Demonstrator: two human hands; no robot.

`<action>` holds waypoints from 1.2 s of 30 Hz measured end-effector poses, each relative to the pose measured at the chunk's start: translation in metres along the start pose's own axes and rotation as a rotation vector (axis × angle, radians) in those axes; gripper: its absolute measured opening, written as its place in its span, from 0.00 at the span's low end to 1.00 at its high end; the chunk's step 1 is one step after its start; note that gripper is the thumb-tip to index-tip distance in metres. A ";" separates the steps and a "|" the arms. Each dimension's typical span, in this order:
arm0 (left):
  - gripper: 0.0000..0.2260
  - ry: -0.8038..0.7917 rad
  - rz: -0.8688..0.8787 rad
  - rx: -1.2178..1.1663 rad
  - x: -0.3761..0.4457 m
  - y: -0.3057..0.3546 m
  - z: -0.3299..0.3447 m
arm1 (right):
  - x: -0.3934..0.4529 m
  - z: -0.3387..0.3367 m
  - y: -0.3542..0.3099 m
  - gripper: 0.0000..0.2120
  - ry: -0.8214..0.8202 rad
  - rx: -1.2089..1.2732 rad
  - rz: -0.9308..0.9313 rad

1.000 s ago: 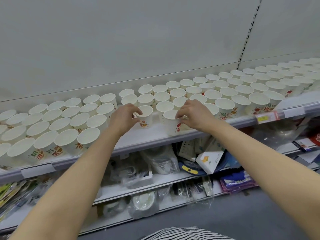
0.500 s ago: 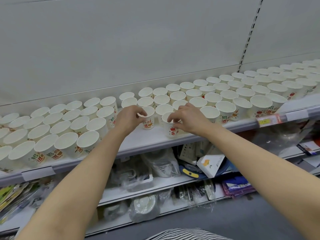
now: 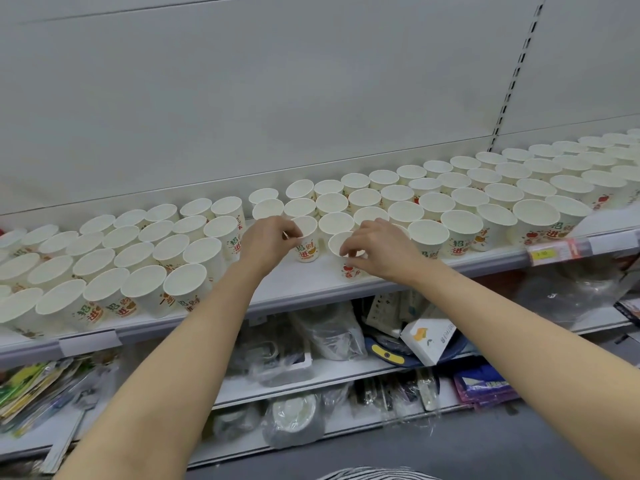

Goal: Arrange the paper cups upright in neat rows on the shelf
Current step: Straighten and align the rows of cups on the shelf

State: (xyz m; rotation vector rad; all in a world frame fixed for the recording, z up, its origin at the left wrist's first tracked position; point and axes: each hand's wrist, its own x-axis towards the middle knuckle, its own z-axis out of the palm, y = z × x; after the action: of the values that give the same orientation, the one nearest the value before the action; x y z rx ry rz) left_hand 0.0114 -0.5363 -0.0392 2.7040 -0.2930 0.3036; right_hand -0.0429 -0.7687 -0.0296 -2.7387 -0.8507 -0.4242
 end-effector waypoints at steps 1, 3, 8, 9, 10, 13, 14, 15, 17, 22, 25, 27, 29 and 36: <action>0.04 0.000 0.002 -0.001 -0.001 0.001 0.000 | 0.001 0.001 -0.001 0.07 0.011 0.010 -0.007; 0.06 0.003 0.018 -0.017 -0.003 0.004 -0.001 | 0.003 0.002 -0.002 0.07 0.053 0.027 -0.019; 0.07 0.080 -0.027 -0.039 -0.005 -0.011 -0.014 | 0.016 0.006 -0.003 0.06 0.114 0.027 -0.045; 0.05 0.099 -0.049 -0.025 -0.004 -0.020 -0.019 | 0.021 0.008 -0.004 0.05 0.123 0.023 -0.046; 0.05 0.113 -0.075 -0.002 -0.002 -0.031 -0.024 | 0.027 0.010 -0.005 0.05 0.134 0.016 -0.042; 0.06 0.119 -0.137 0.084 0.012 -0.057 -0.036 | 0.046 0.015 -0.010 0.03 0.175 0.000 -0.024; 0.07 0.103 -0.134 0.100 0.019 -0.062 -0.036 | 0.053 0.017 -0.013 0.02 0.185 0.000 -0.019; 0.07 0.081 -0.114 0.116 0.027 -0.064 -0.035 | 0.059 0.020 -0.016 0.01 0.192 0.001 -0.012; 0.09 0.028 -0.038 0.146 0.042 -0.064 -0.030 | 0.073 0.026 -0.019 0.02 0.209 0.010 0.008; 0.08 -0.077 0.118 0.265 0.068 -0.066 -0.014 | 0.100 0.041 -0.024 0.03 0.157 0.013 0.078; 0.04 -0.094 0.161 0.288 0.075 -0.078 -0.016 | 0.118 0.048 -0.032 0.05 0.171 -0.003 0.083; 0.04 -0.117 0.212 0.272 0.076 -0.084 -0.021 | 0.130 0.053 -0.037 0.08 0.172 -0.007 0.100; 0.04 -0.163 0.249 0.203 0.074 -0.089 -0.027 | 0.140 0.061 -0.043 0.13 0.132 -0.029 0.100; 0.06 -0.090 0.126 -0.118 0.105 -0.116 -0.056 | 0.159 0.076 -0.060 0.12 0.068 -0.112 0.140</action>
State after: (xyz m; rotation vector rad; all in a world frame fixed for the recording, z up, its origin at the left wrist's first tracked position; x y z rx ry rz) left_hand 0.1311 -0.4261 -0.0054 2.5913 -0.4933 0.1940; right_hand 0.0627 -0.6155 -0.0370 -2.8448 -0.6316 -0.5484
